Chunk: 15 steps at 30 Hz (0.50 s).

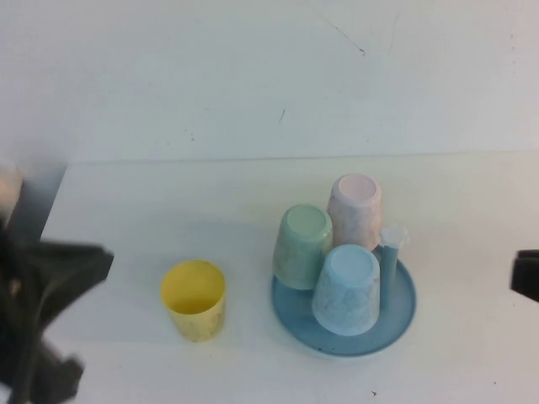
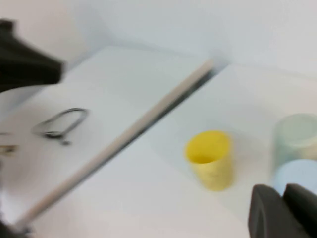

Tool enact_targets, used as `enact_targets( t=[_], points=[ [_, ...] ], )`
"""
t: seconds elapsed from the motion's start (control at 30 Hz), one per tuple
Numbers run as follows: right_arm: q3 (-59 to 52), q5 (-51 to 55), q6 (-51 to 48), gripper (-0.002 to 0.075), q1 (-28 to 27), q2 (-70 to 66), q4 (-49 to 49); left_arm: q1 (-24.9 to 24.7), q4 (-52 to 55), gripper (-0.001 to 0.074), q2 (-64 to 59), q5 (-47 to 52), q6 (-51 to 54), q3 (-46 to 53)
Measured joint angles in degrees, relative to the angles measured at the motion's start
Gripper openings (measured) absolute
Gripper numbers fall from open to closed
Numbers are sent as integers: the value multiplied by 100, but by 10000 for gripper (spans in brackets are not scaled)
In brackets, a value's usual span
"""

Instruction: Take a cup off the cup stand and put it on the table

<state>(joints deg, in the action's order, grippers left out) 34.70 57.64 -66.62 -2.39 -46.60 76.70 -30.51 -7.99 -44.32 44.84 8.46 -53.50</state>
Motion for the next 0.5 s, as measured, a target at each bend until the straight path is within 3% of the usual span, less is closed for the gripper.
enact_targets(
  t=[0.23,0.5],
  points=[
    [-14,-759,947,57,0,1454,-1226,0,-616,0,1732,-740,-4,1544],
    [-18,-387,1352,57,0,1839,-1668,0,-1124,-1,3356,-1164,-13,2712]
  ],
)
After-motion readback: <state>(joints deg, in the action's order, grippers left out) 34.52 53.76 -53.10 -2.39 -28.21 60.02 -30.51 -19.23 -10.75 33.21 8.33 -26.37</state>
